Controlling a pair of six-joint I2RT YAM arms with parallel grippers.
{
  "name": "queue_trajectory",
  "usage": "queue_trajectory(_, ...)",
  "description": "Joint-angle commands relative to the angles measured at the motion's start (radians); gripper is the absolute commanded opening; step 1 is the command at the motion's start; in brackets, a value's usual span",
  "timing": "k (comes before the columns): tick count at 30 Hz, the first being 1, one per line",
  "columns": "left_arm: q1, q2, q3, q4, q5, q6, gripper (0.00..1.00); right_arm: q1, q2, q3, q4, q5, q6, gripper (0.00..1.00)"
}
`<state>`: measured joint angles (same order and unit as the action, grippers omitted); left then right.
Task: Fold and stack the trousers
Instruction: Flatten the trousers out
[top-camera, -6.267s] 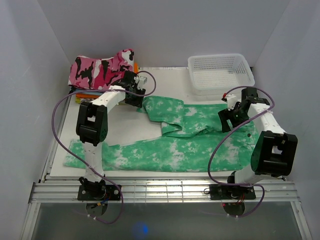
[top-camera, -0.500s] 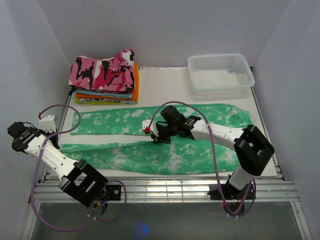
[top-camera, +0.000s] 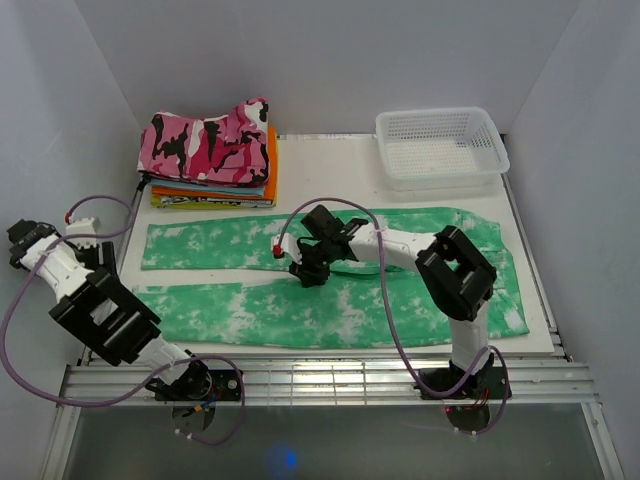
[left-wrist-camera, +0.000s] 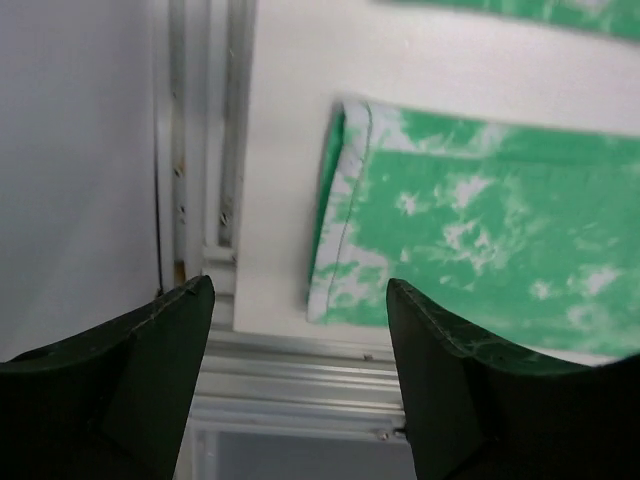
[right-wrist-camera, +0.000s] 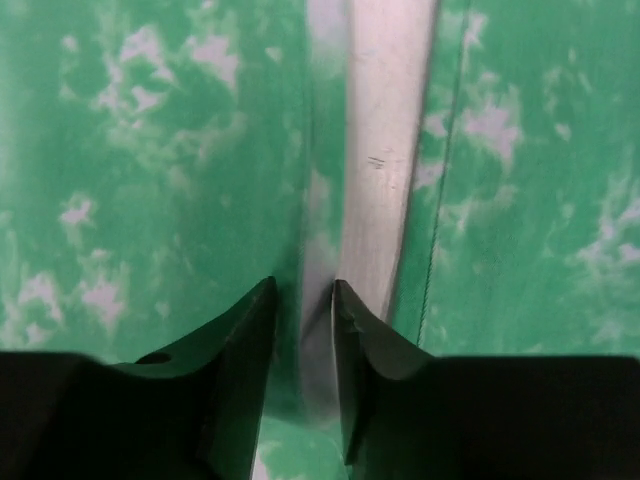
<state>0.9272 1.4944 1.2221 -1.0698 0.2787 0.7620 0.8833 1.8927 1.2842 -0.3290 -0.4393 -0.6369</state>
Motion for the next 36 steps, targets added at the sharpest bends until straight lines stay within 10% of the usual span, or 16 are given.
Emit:
queue_trajectory(1,-0.082,0.024,0.16,0.088,0.005,-0.102,0.82,-0.029,0.119,0.137,-0.096,0.069,0.066,0.44)
queue_trajectory(13,-0.116,-0.193,-0.138,0.057,0.023,0.031,0.74,-0.086,-0.07,0.231,-0.26,0.045,0.134,0.98)
queue_trajectory(18,-0.166,-0.237,-0.288,0.1,0.02,0.008,0.71,-0.118,-0.268,0.1,-0.402,0.004,0.059,0.9)
queue_trajectory(36,-0.876,-0.054,-0.15,0.149,0.143,-0.199,0.78,-1.153,-0.473,-0.148,-0.728,0.071,-0.235,1.0)
